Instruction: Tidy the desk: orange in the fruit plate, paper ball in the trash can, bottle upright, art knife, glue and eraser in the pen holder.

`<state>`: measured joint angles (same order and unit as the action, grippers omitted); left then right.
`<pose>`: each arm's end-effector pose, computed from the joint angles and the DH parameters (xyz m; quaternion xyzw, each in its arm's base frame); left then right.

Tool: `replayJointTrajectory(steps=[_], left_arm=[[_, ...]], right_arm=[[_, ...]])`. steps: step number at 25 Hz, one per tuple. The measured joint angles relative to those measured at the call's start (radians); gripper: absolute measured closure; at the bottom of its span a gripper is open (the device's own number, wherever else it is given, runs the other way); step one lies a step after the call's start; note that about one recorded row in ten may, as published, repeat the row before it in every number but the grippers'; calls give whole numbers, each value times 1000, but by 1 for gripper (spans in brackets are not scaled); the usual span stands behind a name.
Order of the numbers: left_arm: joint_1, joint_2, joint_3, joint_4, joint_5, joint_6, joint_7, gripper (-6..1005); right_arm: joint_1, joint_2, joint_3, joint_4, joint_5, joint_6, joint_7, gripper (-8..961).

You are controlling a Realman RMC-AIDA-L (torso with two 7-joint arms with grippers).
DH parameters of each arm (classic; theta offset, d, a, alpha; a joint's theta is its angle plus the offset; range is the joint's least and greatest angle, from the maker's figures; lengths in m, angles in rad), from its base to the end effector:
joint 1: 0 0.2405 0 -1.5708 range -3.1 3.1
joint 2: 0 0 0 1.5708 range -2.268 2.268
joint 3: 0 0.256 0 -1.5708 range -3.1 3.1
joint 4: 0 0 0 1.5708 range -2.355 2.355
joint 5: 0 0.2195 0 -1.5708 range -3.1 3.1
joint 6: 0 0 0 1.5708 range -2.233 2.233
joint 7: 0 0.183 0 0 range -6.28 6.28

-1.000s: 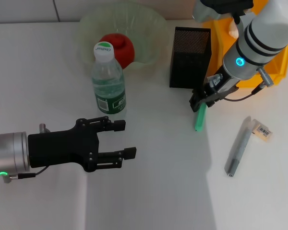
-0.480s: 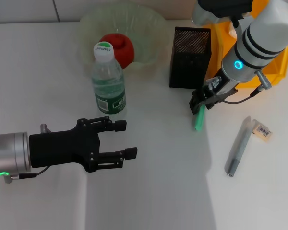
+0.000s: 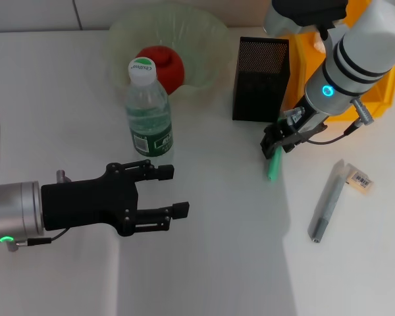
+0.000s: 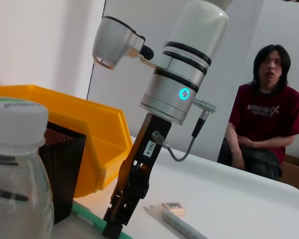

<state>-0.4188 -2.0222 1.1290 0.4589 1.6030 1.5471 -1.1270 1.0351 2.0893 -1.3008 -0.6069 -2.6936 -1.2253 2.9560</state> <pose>-0.2614 0.2948 -0.0725 -0.9429 -0.1692 -0.2782 0.0702 0.1948 0.4295 -0.0996 -0.8116 0.5089 -0.1914 0.2138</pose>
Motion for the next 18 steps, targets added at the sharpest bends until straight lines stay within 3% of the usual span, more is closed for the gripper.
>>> replayJointTrajectory(steps=[8,14,18], left_arm=[[3,-4,0,0,-3,0,10,234],[6,-4,-8,0,-3,-1,13,234],[8,-4,-16,-1,-3,-1,20,234]], right_arm=[[5,0,-2,9,-2,-6,0,595],[-1,0,-4,-9,-1,-13,-5,765],[-13,0,-12,-42,0,-36,-7,827]])
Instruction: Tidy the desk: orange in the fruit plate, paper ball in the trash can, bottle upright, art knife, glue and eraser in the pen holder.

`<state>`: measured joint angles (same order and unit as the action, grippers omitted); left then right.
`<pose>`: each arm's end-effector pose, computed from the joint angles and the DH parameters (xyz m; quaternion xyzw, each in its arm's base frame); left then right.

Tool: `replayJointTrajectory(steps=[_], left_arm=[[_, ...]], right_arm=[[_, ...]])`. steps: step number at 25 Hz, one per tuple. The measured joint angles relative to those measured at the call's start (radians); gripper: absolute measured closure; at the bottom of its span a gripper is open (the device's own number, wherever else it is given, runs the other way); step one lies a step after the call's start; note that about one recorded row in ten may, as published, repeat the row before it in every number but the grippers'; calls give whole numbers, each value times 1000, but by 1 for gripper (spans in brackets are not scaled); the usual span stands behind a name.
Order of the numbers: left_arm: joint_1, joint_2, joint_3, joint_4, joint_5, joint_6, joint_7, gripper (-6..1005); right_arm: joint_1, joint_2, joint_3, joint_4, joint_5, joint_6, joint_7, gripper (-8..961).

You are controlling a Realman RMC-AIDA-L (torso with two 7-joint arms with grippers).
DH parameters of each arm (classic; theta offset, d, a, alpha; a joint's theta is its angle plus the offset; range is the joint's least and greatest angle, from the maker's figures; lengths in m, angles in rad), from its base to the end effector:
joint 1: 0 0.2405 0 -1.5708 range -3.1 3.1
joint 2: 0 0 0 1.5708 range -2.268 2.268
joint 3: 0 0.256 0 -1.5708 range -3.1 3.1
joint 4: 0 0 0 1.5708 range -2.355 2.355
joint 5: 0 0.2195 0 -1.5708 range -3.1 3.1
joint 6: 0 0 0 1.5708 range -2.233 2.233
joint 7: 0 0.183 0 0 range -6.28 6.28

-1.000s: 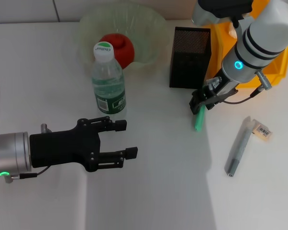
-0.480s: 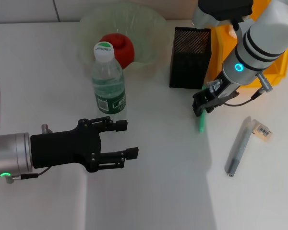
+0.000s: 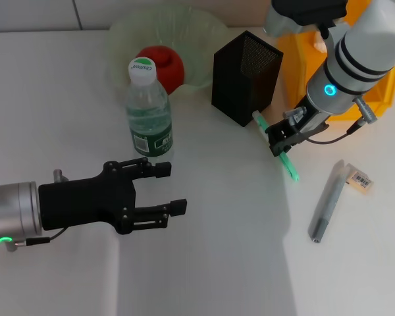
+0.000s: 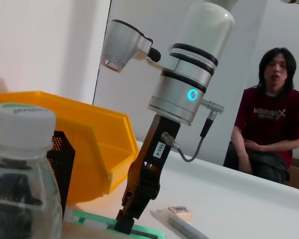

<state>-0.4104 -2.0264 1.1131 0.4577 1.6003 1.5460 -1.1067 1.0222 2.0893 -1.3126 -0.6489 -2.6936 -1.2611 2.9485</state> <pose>-0.2629 0.2946 -0.0716 -0.9411 -0.1664 -0.2831 0.0807 0.1917 0.4270 -0.0964 -0.8167 0.5004 -0.1970 0.2093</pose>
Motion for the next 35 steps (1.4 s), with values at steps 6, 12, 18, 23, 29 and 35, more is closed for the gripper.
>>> replayJointTrajectory(steps=[6,12,18,23,29,35], left_arm=[[0,-1,-9,-1,1,0,2,234],[-3,0,-12,1,-1,3,1,234],[-7,-2,-20,4,-1,8,-6,234],[-8,-4,-27,8,-2,17,-18,234],[-8,-10,-50,9,-2,40,-21,234],[-9,-11,-61,10,-2,50,-21,234]], right_arm=[[-44,0,-1,-75,0,-50,2,867],[-148,0,-24,-273,62,-156,-1,880],[-335,-8,-12,-595,264,-228,-44,878],[-497,-9,225,-785,693,-322,-250,876],[-534,-23,437,-544,1027,-322,-604,873],[-442,-52,571,-69,1150,-283,-1069,871]])
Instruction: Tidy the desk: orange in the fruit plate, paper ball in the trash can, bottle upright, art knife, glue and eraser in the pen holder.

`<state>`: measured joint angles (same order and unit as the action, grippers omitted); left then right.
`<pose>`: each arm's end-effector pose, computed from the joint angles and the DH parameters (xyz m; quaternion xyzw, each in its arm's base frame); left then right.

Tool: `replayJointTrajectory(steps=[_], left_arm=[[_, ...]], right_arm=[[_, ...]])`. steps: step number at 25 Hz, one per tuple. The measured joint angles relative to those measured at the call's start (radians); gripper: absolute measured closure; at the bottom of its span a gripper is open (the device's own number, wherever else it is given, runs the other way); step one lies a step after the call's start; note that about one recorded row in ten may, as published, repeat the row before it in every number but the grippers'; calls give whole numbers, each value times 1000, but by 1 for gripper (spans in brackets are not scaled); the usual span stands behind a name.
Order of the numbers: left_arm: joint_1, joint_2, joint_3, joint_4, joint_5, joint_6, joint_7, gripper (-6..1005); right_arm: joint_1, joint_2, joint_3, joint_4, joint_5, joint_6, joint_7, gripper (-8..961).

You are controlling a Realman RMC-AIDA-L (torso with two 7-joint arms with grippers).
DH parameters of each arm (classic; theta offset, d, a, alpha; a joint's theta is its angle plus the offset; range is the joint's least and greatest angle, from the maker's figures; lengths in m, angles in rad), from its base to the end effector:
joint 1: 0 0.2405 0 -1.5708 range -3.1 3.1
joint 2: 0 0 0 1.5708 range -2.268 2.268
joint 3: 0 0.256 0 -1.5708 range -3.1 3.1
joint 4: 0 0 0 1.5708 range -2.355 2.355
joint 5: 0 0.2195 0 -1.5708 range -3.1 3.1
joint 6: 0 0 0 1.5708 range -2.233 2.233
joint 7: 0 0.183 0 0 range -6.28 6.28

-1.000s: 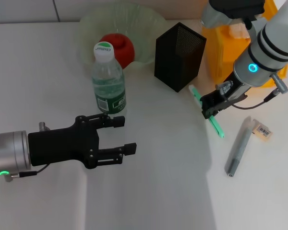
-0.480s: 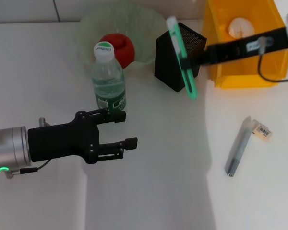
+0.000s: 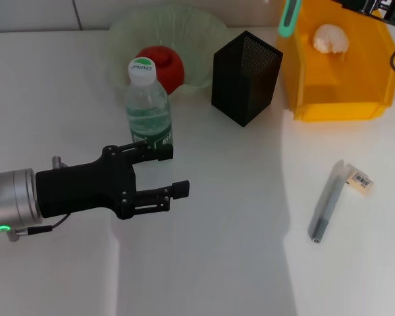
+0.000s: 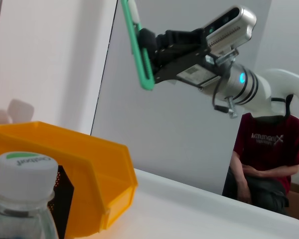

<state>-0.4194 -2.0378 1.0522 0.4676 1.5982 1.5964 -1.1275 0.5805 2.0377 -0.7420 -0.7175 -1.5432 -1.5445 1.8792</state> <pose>-0.2509 0.2989 -0.0630 -0.9302 -0.1669 -0.3166 0.0817 0.1803 0.4017 0.0399 -0.8181 0.3466 0.4473 0.1030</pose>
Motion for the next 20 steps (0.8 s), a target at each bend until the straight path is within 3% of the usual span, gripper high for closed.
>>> replayJointTrajectory(steps=[2,3,6,8,13,20], left_arm=[[-3,0,-8,4,0,3,1,234],[-3,0,-8,4,0,3,1,234],[-3,-1,-10,6,0,4,4,234],[-4,-2,-11,8,0,-1,9,234],[-2,-4,-19,8,0,-3,12,234],[5,-8,-37,-1,2,-13,28,234]], right_arm=[[24,7,25,88,9,47,-148,870],[36,26,31,119,14,109,-258,870],[47,44,28,136,18,185,-344,869],[84,46,24,207,22,313,-420,868],[135,47,25,306,27,437,-523,866],[165,47,5,356,21,507,-554,863]])
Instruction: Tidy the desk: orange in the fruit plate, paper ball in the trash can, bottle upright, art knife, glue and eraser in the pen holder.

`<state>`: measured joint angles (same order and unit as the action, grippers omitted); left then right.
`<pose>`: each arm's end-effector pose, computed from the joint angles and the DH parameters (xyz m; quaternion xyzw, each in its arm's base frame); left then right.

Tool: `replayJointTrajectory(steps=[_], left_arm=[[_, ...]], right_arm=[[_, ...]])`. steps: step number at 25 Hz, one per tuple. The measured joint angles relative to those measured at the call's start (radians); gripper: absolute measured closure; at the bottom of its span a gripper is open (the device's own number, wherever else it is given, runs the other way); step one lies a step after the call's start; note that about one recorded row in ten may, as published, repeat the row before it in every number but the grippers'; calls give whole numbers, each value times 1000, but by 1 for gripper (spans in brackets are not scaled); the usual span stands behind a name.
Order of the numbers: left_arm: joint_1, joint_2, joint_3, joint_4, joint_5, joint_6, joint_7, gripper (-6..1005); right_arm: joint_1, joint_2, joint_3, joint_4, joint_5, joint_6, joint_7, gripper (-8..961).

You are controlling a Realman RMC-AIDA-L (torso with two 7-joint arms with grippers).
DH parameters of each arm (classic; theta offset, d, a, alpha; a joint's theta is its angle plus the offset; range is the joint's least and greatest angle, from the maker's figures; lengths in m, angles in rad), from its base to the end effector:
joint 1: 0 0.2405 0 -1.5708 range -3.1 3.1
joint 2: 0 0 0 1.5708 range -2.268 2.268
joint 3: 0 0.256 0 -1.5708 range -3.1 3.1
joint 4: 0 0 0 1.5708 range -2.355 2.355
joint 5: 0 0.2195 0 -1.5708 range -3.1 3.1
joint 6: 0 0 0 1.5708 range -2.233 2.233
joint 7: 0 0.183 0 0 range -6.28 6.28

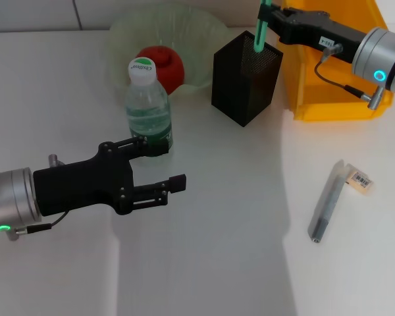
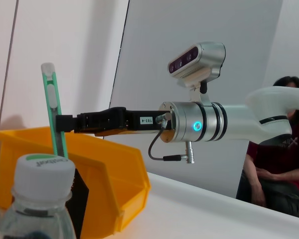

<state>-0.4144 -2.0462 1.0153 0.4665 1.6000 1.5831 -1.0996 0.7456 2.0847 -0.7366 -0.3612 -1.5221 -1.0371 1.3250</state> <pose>-0.2530 0.3029 -0.0612 -0.9267 -0.1635 -0.3219 0.1046 0.2097 0.4599 -0.0439 -0.8327 0.3176 0.3448 0.2948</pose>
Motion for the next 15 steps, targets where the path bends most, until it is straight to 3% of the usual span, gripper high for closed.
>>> replayJointTrajectory(steps=[6,11,15], left_arm=[[-5,0,0,0,-1,-11,1,234],[-8,0,0,0,-1,-13,1,234],[-10,0,0,0,-1,-13,1,234]], right_arm=[[-7,0,-32,2,6,8,11,861],[-24,-1,-31,-6,6,-24,32,755],[-80,-2,-22,-64,14,-105,50,670]])
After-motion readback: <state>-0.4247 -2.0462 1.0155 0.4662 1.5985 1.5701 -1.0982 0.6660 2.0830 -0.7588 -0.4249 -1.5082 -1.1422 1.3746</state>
